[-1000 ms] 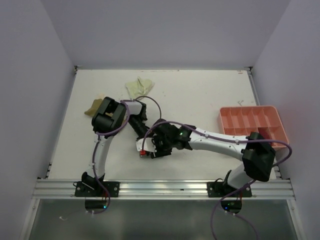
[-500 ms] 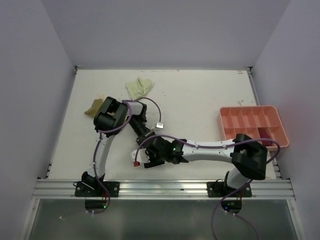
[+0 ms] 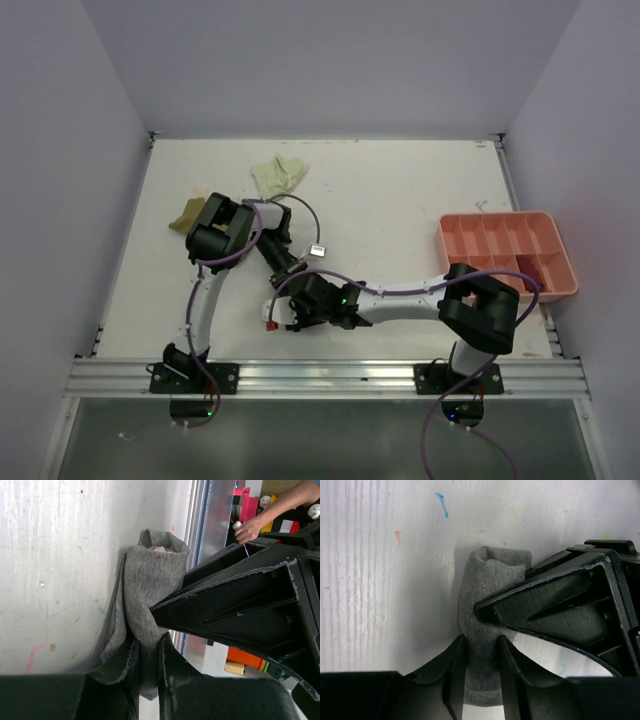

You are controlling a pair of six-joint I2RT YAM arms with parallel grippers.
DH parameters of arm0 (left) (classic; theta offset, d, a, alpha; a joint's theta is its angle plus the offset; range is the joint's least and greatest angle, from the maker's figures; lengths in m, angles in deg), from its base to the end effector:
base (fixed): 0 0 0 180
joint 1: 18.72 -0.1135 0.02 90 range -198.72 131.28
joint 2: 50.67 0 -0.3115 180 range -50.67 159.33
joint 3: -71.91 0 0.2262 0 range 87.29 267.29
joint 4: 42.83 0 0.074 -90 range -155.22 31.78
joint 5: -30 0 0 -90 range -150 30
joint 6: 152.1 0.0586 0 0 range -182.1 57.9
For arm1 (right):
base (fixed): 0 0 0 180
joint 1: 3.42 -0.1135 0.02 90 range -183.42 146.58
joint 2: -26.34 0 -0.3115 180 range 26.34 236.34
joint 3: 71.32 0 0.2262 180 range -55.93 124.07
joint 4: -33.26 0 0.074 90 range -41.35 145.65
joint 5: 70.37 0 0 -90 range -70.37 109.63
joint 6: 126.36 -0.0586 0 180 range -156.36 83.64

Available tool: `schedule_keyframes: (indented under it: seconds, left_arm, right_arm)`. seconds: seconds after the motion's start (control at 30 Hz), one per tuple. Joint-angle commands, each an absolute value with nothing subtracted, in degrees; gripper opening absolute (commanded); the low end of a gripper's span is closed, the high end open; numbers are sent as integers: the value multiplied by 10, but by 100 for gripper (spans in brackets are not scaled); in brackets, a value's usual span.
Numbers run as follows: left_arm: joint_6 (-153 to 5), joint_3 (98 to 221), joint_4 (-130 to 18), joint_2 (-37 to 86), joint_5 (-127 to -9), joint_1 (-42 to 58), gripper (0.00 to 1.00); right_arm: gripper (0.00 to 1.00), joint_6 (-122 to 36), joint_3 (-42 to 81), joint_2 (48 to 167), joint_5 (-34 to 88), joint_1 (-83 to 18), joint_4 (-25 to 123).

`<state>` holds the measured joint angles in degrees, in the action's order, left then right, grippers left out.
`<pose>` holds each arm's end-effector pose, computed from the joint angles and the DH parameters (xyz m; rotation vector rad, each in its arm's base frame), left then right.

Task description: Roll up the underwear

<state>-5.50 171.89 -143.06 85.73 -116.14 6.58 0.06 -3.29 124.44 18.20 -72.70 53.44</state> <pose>0.2957 -0.1936 0.1208 -1.0796 -2.0304 1.4115 0.1232 0.3216 0.2066 -1.9543 1.4946 0.2221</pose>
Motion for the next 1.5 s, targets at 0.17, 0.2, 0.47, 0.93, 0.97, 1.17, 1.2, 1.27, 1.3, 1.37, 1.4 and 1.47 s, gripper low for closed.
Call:
schedule_keyframes:
  seconds: [0.17, 0.2, 0.47, 0.93, 0.97, 1.17, 1.2, 1.27, 1.3, 1.37, 1.4, 1.47]
  left_arm:
    - [0, 1682, -1277, 832, -1039, 57, 32]
    - [0, 1678, -1276, 824, -1039, 57, 34]
    - [-40, 1654, -1179, 702, -1071, -10, 54]
    - [-56, 1382, -875, 310, -1029, -120, 58]
    - [-59, 1351, -855, 284, -1023, -120, 58]
    - [36, 1200, -834, 110, -1046, -118, 57]
    - [46, 1187, -834, 93, -1047, -113, 59]
    - [53, 1161, -827, 62, -1039, -97, 59]
    - [54, 1155, -827, 58, -1033, -74, 59]
    - [55, 1144, -822, 48, -1034, -54, 59]
    - [45, 1131, -800, 45, -1033, -35, 59]
    - [46, 1121, -784, 44, -1032, -13, 58]
  right_arm:
    - [3, -24, -28, 1292, 290, -670, 541]
    - [1, -27, -21, 1293, 303, -657, 555]
    - [0, -20, 12, 1314, 394, -624, 613]
    - [0, -51, 102, 1381, 528, -558, 704]
    - [0, -53, 109, 1386, 535, -553, 707]
    - [0, -51, 149, 1420, 565, -540, 746]
    - [0, -51, 150, 1422, 565, -540, 746]
    - [0, -49, 154, 1425, 567, -540, 749]
    - [0, -50, 155, 1426, 567, -539, 749]
    - [0, -49, 159, 1430, 570, -538, 751]
    - [0, -50, 160, 1432, 571, -538, 753]
    - [0, -51, 167, 1438, 572, -536, 757]
